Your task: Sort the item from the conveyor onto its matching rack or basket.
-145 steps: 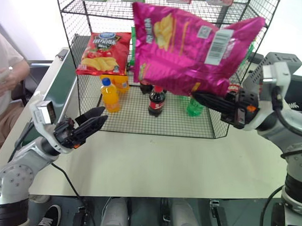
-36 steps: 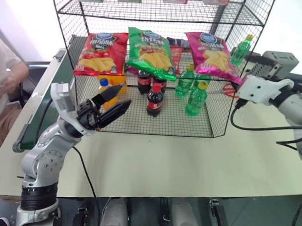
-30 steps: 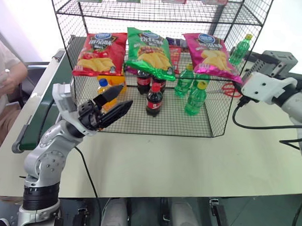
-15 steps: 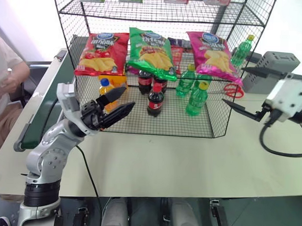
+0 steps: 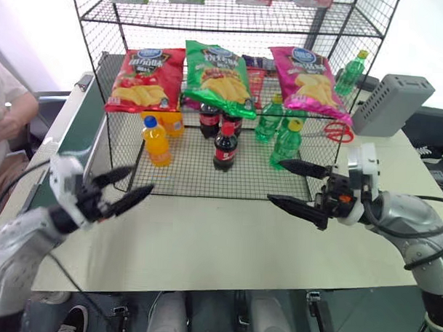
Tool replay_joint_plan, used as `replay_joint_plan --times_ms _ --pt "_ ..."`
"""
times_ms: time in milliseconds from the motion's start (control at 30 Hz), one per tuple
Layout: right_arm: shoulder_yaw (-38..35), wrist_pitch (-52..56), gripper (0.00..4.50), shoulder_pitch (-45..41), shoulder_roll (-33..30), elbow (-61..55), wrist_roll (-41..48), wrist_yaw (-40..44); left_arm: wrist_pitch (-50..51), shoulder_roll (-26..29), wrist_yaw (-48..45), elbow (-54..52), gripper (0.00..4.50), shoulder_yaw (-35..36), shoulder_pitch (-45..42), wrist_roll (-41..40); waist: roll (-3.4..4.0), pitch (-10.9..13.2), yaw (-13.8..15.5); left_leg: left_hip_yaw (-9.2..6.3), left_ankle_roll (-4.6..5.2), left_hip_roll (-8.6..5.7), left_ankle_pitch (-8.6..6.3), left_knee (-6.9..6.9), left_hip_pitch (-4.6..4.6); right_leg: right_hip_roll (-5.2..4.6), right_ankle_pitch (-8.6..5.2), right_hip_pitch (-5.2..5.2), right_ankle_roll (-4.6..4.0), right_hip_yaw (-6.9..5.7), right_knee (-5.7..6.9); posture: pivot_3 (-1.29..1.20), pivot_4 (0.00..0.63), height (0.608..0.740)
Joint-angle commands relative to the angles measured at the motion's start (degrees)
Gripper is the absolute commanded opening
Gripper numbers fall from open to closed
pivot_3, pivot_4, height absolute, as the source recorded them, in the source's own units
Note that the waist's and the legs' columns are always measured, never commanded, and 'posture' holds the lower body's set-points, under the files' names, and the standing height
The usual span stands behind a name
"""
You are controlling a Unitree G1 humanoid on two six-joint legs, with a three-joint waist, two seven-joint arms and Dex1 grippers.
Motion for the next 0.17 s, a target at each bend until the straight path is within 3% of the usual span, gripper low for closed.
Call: replay_joint_plan --times_ms 33,167 --pt "-0.31 -4.11 4.46 -1.42 -1.76 3.15 -3.8 6.63 0.02 1.09 -0.01 -2.55 3.95 4.38 3.07 0.4 0.0 0.0 0.49 0.01 0.0 0.0 0.0 0.0 -0.02 0.01 -0.02 0.0 -0.03 -0.05 0.0 0.0 0.15 0.74" --pt "-0.25 -5.14 4.46 -4.4 -1.35 6.19 -5.7 9.21 -0.37 1.88 -0.93 -0.51 3.95 5.33 5.32 2.67 0.01 0.0 1.15 0.05 0.0 -0.02 0.0 0.02 -0.01 0.02 -0.1 0.0 -0.18 -0.06 0.0 0.0 0.15 0.74"
